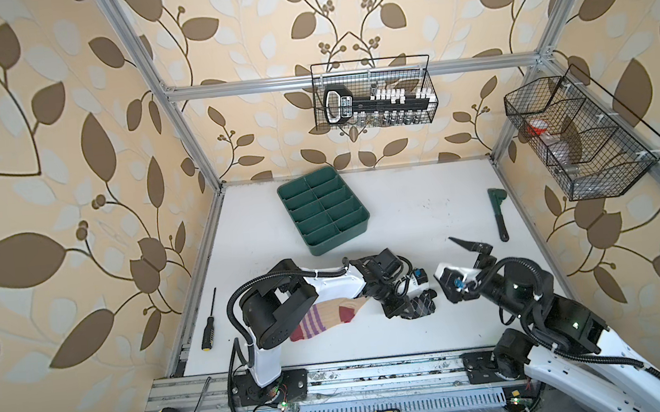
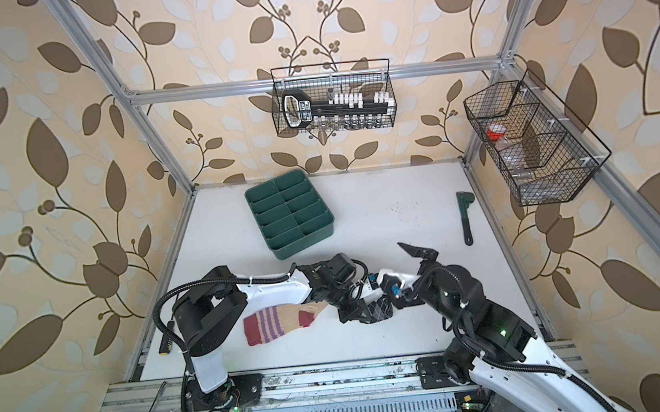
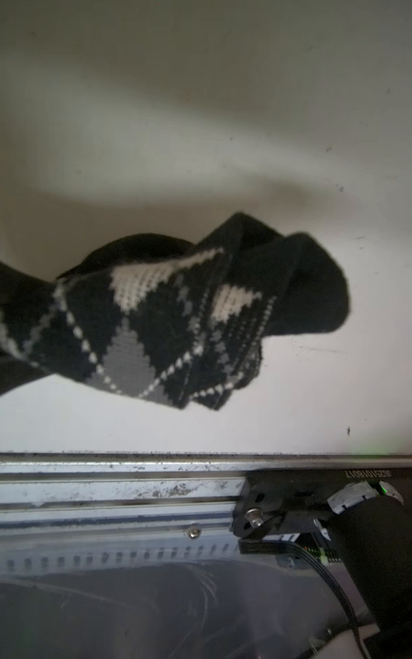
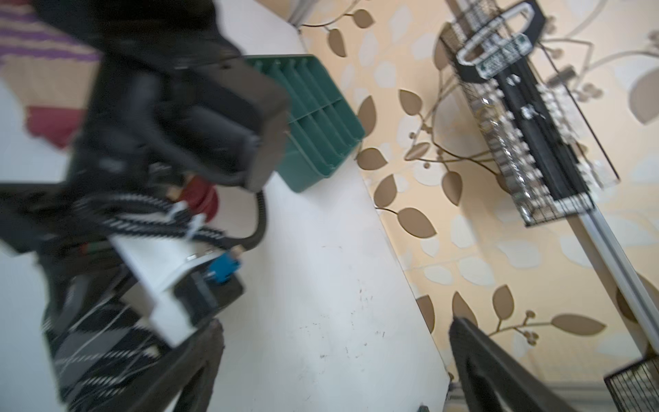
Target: Roll the socks
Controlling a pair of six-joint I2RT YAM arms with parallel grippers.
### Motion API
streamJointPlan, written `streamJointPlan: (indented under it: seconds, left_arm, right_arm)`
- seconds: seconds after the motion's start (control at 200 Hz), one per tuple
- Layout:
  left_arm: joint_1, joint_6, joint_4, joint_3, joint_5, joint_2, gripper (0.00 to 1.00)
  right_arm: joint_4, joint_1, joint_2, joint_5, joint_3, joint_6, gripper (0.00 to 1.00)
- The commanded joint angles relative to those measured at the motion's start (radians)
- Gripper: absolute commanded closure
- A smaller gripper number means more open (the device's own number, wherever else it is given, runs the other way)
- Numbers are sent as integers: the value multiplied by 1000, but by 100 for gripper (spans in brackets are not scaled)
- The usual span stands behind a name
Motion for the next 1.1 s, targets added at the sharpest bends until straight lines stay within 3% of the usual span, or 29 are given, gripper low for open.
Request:
streamJointPlan:
  seconds: [0.0, 0.15, 0.245, 0.385, 0.51, 0.67, 0.87, 1.095]
  left_arm:
    - [-4, -70, -206, -55, 14, 92, 96]
    - [1, -90, -208, -36, 39, 113, 95]
    - [1, -87, -218, -33, 35, 116, 95]
    - [3, -80, -221, -42, 30, 113, 95]
    - [3, -79, -218, -49, 29, 109, 95]
    - [2, -77, -216, -54, 29, 106, 95]
    - [2, -76, -207, -56, 38, 105, 95]
    - [2, -76, -194, -64, 52, 80, 94]
  right_arm:
    - [-160, 189, 5, 199, -50, -117, 1]
    - [-200, 479, 109, 354, -120, -29, 1]
    - [-151, 542, 207, 385, -165, 6, 1]
    - [10, 514, 317, 363, -224, 1, 2]
    - [179, 427, 403, 328, -283, -26, 5]
    - [270, 355, 473, 284, -298, -55, 11]
    - [321, 336, 522, 239, -335, -74, 38]
    - [329, 315, 583, 184, -338, -65, 59]
